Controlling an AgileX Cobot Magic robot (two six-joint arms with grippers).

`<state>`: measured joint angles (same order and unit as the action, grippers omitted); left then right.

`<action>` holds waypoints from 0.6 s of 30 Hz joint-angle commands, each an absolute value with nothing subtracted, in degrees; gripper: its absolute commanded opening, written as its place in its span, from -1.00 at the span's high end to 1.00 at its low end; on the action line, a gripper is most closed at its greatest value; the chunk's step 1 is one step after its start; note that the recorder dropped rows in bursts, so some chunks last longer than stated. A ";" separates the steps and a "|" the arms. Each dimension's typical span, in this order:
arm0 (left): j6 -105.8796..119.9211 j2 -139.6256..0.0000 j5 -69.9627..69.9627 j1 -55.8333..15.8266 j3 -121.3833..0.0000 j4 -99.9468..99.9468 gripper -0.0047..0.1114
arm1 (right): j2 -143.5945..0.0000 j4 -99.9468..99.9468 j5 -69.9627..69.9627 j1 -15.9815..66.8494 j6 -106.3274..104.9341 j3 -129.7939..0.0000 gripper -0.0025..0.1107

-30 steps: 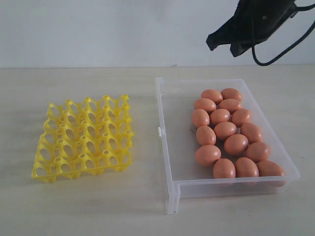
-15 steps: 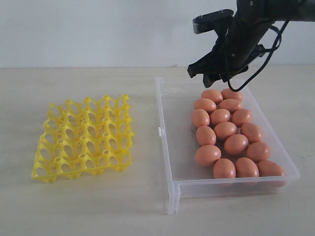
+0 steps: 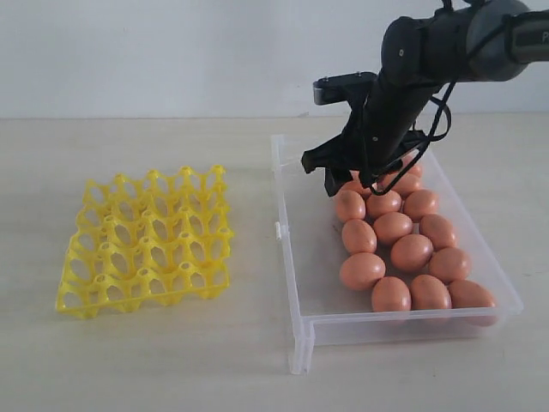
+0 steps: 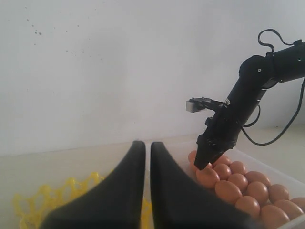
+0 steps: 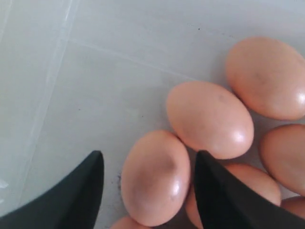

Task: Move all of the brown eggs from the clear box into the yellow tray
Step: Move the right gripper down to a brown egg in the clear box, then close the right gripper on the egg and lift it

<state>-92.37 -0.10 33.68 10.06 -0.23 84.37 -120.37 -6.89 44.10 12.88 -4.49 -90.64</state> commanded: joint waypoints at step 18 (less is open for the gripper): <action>-92.97 0.00 33.82 10.11 0.00 84.66 0.85 | -124.10 -6.91 43.32 13.10 -1.64 -90.94 0.10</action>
<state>-92.37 -0.10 33.78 10.06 -0.23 84.37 -123.12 -6.89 44.10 13.10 -2.25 -90.64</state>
